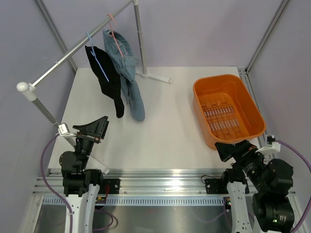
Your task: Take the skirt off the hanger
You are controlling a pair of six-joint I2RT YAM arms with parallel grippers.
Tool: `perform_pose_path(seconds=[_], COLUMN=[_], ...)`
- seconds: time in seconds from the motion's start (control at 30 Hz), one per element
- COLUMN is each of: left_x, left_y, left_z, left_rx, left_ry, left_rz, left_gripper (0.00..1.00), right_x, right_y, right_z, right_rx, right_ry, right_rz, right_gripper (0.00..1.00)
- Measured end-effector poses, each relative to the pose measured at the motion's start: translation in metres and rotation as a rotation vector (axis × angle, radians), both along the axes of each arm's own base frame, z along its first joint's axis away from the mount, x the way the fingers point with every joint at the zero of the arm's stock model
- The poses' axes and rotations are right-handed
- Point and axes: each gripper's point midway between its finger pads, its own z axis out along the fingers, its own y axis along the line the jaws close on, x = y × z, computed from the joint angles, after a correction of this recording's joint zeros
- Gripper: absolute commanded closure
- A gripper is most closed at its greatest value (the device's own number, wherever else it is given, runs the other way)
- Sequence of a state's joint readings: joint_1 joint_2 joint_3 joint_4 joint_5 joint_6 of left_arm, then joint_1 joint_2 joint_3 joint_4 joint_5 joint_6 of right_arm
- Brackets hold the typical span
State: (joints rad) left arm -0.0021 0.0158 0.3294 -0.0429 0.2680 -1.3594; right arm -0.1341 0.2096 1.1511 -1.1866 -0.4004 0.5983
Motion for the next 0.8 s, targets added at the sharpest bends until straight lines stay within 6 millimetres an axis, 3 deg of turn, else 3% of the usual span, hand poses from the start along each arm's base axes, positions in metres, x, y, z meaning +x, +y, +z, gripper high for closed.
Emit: perform_pose_path(seconds=[0.2,0.43,0.53,0.67,0.8], left_x=[-0.012,-0.011,-0.012,-0.014,0.008], left_y=[-0.008,-0.019,-0.017,-0.011,-0.006], left_z=[-0.003,0.01,0.035,0.082,0.105], left_rx=[-0.002,0.084,0.161,0.274,0.371], left_ry=[0.081,0.128,0.143,0.127,0.173], left_rz=[-0.051,-0.117,-0.097,-0.051,-0.033], left_gripper=[0.01,0.08,0.1,0.14,0.17], right_x=[0.016,0.016,0.022,0.04,0.052], right_y=[-0.011,-0.009,-0.006,-0.003,-0.002], right_z=[-0.027,-0.029,-0.026,-0.028,-0.031], right_rx=[-0.036,-0.064,-0.052,-0.025,-0.009], right_ry=[0.139,0.138,0.16,0.242,0.297], right_rz=[-0.03,0.0,0.023,0.058,0.073], right_gripper=[0.01,0.01,0.0,0.01,0.01])
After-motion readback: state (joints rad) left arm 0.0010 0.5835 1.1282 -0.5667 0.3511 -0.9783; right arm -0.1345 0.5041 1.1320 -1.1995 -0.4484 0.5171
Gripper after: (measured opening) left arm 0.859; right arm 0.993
